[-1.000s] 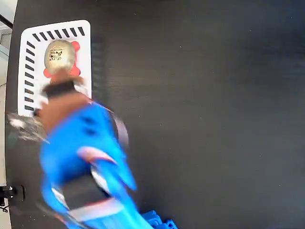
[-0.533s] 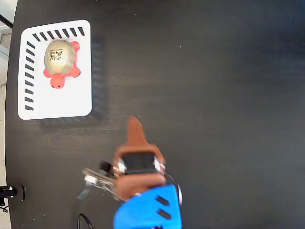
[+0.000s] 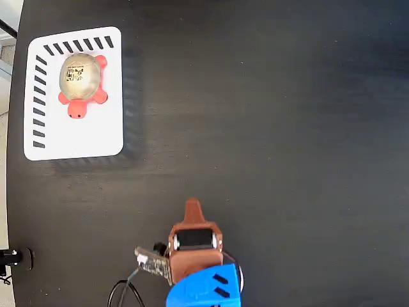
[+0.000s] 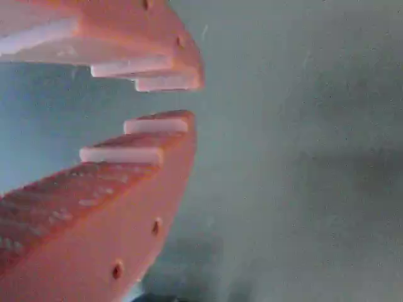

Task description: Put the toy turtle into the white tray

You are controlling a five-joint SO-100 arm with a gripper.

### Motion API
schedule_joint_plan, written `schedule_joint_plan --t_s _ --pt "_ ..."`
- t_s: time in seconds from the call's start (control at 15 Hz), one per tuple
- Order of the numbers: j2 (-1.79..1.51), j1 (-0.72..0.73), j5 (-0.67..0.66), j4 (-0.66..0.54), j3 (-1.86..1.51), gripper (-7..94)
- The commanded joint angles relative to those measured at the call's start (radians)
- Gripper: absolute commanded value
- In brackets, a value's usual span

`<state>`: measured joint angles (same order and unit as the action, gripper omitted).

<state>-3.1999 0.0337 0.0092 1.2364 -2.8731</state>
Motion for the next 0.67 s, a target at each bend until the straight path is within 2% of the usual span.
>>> schedule_joint_plan --t_s 0.0,0.2,0.6 --pt "-0.048 0.018 0.043 0.034 -0.032 -1" --pt "-0.054 -0.006 0.103 0.029 -0.046 -1" --pt "-0.054 -0.003 0.092 0.029 -0.046 0"
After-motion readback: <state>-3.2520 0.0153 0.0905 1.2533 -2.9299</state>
